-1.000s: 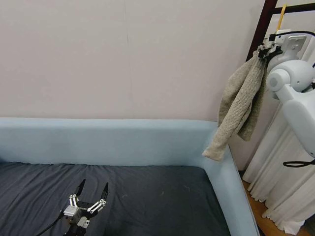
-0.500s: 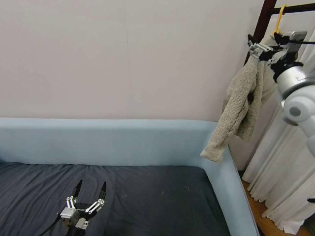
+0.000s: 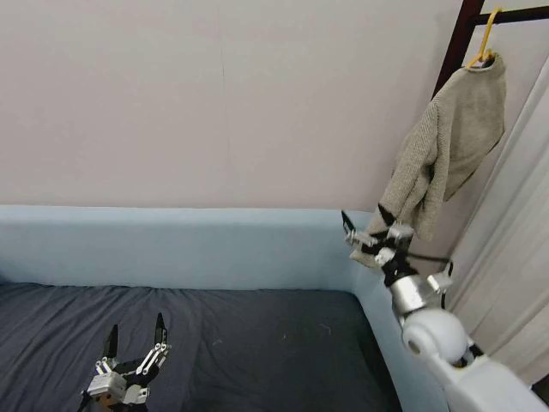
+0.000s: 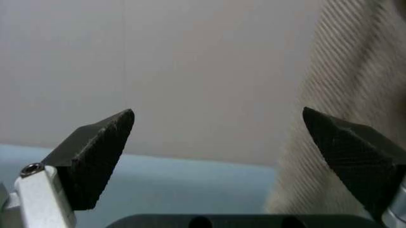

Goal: Pick up the clothes from the sofa and hang them on the clothes hanger.

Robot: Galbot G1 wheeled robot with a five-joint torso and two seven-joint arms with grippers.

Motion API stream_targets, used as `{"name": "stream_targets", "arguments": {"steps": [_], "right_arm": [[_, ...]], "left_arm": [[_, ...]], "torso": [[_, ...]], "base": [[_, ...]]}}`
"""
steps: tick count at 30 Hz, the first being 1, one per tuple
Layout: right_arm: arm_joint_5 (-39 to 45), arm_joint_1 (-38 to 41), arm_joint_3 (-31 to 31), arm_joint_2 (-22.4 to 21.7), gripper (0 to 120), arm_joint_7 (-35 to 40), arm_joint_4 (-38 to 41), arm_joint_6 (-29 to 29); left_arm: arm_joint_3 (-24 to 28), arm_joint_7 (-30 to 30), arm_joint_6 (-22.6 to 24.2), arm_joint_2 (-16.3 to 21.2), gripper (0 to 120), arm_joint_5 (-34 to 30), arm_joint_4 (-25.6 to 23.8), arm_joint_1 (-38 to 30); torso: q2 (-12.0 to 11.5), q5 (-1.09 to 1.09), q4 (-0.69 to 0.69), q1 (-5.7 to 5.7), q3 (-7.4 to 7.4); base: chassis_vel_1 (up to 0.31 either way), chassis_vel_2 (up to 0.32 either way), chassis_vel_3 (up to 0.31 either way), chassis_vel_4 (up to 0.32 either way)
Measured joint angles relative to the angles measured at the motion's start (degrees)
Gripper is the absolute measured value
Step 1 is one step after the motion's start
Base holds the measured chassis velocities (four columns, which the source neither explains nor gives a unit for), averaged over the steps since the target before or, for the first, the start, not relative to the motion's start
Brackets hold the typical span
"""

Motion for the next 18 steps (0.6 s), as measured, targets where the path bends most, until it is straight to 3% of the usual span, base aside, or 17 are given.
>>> {"name": "stream_targets", "arguments": {"steps": [4,8,18], "right_arm": [[-6.1,-6.4,6.8,3.1,100,0.1,-0.7,0.3],[-7.0,-17.2,12.9,5.3,100,0.1,4.0,-2.2],[-5.2,-23.6,14.1,6.8,100,1.2,10.4,-6.2]], "left_arm": [[-0.3,-1.8,0.5,0.4,100,1.0,0.6,0.2],[0.1,-4.0,2.0,1.2,100,1.3,1.4,0.1],[1.9,-4.0,4.1,3.3,100,0.8,0.5,0.8]], "torso": [[0.0,0.00,0.01,0.00,0.00],[0.0,0.01,-0.02,0.00,0.00],[0.0,0.00,0.01,0.00,0.00]], "base": [[0.000,0.000,0.000,0.000],[0.000,0.000,0.000,0.000],[0.000,0.000,0.000,0.000]]}}
